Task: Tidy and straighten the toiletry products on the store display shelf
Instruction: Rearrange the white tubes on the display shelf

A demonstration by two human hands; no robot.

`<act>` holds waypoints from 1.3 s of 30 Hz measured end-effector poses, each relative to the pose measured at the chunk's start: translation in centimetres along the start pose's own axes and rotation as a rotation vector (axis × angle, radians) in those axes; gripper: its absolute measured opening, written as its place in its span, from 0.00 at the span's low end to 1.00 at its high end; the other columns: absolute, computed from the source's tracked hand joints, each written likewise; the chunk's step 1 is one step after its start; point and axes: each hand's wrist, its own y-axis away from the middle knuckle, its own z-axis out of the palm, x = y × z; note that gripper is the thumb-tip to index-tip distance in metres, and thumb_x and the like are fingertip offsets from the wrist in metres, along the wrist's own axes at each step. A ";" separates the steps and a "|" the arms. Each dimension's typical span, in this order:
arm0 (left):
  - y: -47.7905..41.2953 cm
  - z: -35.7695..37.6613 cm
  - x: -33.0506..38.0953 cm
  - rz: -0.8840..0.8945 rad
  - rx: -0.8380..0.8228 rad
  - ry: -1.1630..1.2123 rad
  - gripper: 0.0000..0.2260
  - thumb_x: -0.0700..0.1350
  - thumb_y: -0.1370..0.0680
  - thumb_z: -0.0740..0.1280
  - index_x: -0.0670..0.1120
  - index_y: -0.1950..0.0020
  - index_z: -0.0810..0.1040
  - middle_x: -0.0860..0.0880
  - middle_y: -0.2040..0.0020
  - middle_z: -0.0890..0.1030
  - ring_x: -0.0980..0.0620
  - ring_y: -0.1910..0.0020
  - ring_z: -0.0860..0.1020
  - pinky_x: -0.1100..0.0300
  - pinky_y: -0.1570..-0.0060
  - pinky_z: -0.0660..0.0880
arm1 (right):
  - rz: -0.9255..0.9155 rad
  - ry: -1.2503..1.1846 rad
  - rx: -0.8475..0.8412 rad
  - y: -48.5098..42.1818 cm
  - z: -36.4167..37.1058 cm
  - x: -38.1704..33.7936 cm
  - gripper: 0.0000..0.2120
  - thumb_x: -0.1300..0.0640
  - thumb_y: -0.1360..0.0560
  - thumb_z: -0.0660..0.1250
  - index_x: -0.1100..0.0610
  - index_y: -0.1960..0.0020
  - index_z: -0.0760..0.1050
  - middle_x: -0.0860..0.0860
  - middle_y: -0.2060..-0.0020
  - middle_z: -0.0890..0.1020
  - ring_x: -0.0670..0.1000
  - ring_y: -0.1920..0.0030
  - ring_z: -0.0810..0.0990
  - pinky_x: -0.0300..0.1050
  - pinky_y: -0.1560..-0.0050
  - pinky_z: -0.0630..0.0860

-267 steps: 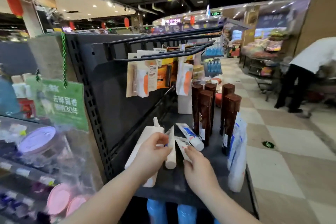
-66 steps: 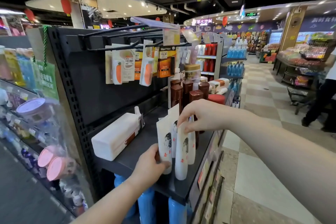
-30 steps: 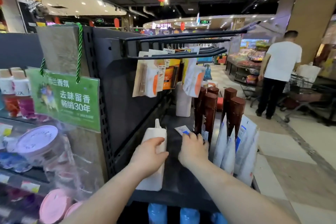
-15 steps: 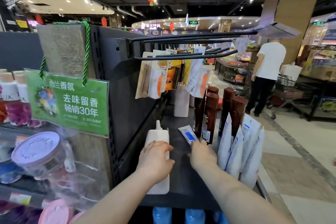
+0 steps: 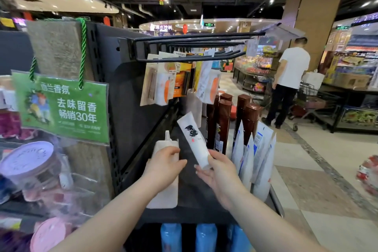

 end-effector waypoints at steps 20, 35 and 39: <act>7.7 3.3 9.2 0.015 0.262 0.896 0.13 0.35 0.24 0.65 0.45 0.41 0.72 0.45 0.48 0.82 0.48 0.51 0.81 0.64 0.66 0.77 | -0.238 0.647 -0.306 10.2 -8.1 -7.1 0.16 0.59 0.23 0.62 0.48 0.36 0.70 0.41 0.45 0.75 0.42 0.47 0.76 0.41 0.49 0.78; 7.6 7.9 9.5 -0.010 0.377 0.437 0.19 0.42 0.29 0.70 0.68 0.58 0.71 0.60 0.59 0.81 0.62 0.58 0.80 0.57 0.56 0.75 | -0.656 0.854 -0.223 6.8 -13.4 -16.4 0.14 0.62 0.26 0.63 0.43 0.63 0.76 0.39 0.63 0.79 0.38 0.59 0.77 0.34 0.59 0.71; 5.7 8.8 8.4 -0.013 0.334 0.353 0.14 0.48 0.32 0.70 0.66 0.54 0.70 0.58 0.55 0.81 0.54 0.52 0.79 0.50 0.50 0.76 | -0.705 0.952 -0.223 5.2 -12.4 -16.9 0.13 0.61 0.25 0.63 0.43 0.60 0.75 0.37 0.62 0.78 0.38 0.57 0.76 0.36 0.54 0.71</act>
